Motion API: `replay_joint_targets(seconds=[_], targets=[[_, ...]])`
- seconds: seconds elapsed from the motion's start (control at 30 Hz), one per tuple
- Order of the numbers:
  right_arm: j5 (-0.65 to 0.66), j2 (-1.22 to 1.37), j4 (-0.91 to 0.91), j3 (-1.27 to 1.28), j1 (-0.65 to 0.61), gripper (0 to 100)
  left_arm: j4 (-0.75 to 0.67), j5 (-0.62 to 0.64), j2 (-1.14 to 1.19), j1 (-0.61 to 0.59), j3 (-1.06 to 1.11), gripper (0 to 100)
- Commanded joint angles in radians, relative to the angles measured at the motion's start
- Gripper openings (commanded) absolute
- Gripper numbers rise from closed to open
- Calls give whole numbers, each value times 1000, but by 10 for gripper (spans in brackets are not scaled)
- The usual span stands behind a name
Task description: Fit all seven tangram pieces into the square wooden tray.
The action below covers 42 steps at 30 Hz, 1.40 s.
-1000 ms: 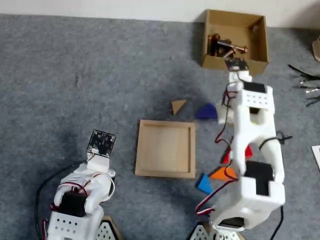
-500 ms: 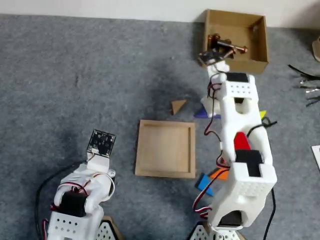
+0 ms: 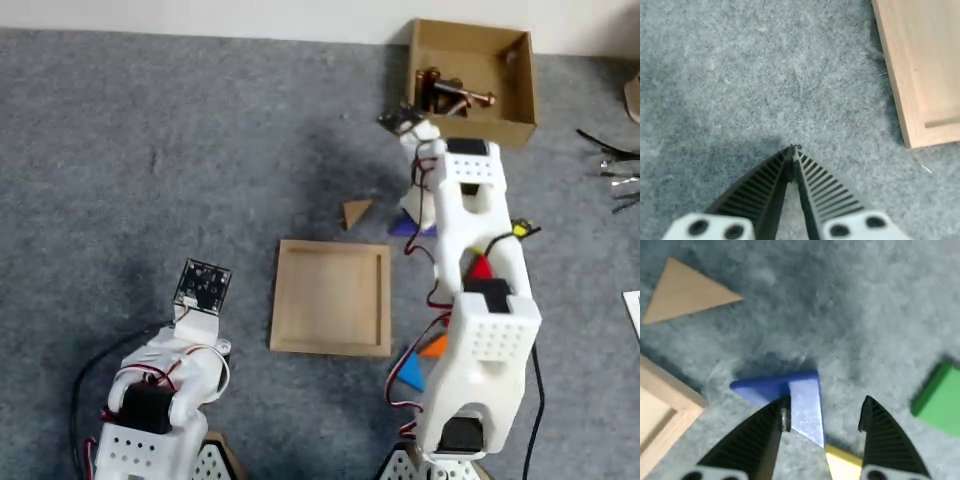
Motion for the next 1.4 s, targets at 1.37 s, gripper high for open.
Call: replay_joint_targets(seconds=[1.37], targets=[[-568, -12, 302, -58, -67, 201, 5, 6, -4, 15, 19, 5]])
